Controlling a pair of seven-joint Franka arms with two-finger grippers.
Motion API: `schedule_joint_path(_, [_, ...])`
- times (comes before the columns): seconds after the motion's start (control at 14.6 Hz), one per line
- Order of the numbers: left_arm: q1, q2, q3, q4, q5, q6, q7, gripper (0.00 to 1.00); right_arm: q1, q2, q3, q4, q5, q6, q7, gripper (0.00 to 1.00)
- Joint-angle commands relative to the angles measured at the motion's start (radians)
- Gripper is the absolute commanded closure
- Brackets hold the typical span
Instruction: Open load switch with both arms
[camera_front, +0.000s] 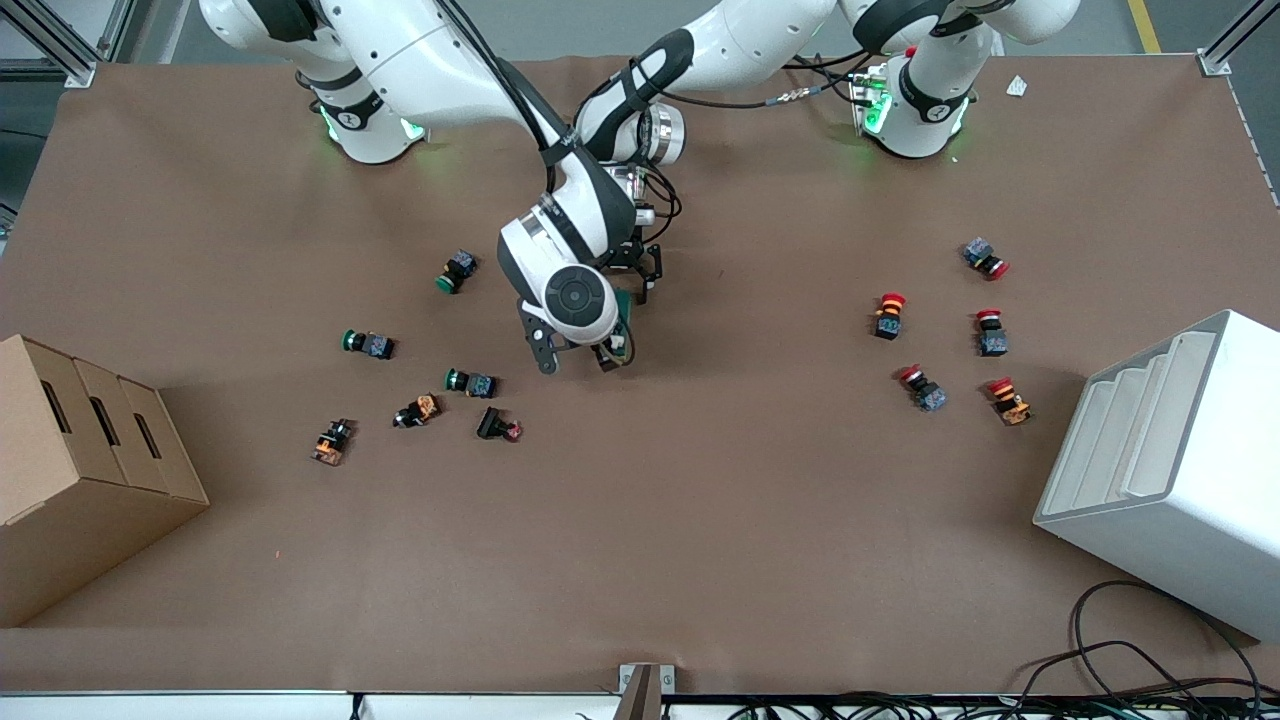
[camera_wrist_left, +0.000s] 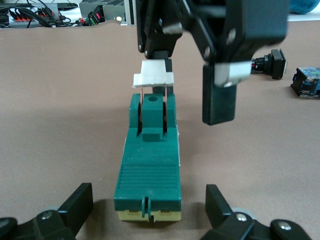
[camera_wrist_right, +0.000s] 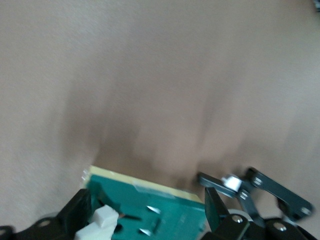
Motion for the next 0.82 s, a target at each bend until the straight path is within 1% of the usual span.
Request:
schedule_joint_path(0.0, [-0.013, 0.027, 0.018, 0.028, 0.02, -0.003, 0.011, 0.01, -0.001, -0.058, 0.021, -0.012, 0.022, -0.087, 0.007, 0.0])
schedule_joint_path(0.41, [-0.011, 0.027, 0.02, 0.028, 0.018, -0.003, 0.011, 0.01, 0.01, -0.059, 0.06, -0.021, 0.022, -0.103, 0.012, 0.0])
schedule_joint_path(0.75, [-0.009, 0.027, 0.02, 0.028, 0.014, -0.003, 0.011, 0.01, 0.054, -0.051, 0.061, -0.084, 0.019, -0.095, 0.009, 0.0])
